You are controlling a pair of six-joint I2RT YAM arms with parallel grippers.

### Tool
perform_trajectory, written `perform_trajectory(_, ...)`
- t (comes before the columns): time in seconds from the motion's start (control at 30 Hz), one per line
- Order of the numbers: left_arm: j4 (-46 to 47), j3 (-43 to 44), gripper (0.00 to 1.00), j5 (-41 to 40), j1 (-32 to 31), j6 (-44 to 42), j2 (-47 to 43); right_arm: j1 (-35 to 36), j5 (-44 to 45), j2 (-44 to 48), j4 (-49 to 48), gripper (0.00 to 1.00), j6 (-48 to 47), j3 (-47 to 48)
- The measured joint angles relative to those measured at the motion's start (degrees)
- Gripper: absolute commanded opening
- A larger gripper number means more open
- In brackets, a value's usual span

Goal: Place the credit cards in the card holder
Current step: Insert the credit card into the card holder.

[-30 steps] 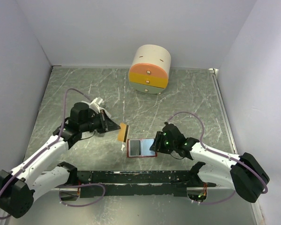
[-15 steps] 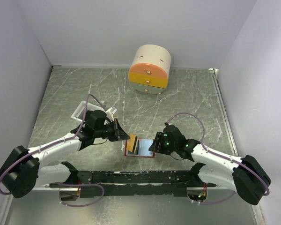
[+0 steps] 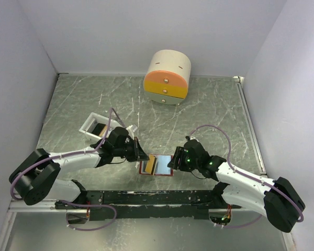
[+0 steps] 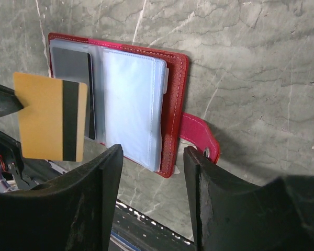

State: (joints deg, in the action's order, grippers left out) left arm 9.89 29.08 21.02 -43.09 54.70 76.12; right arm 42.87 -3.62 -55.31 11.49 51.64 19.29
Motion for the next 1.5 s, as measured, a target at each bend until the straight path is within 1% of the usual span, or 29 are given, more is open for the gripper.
perform_trajectory(0.2, 1.7, 0.0, 0.07, -1.8, -1.0, 0.1, 2.7, 0.0, 0.0, 0.0, 0.0, 0.5, -0.2, 0.0)
perform_trajectory(0.37, 1.1, 1.4, 0.07, -2.9, -1.8, -0.9, 4.8, 0.0, -0.5, 0.0, -0.8, 0.49, -0.1, -0.2)
perform_trajectory(0.73, 2.0, 1.6, 0.07, -3.4, -2.0, -0.6, 6.8, 0.0, -1.6, -0.8, -2.3, 0.49, -0.1, -0.4)
perform_trajectory(1.13, 2.4, 1.6, 0.07, -6.9, -2.3, 1.5, 7.5, 0.0, -2.2, -0.8, -3.5, 0.49, 0.2, -1.4)
perform_trajectory(1.5, 2.8, 1.6, 0.07, -10.0, -4.5, 2.6, 9.3, 0.0, -2.6, -0.8, -4.1, 0.48, 0.8, -2.1)
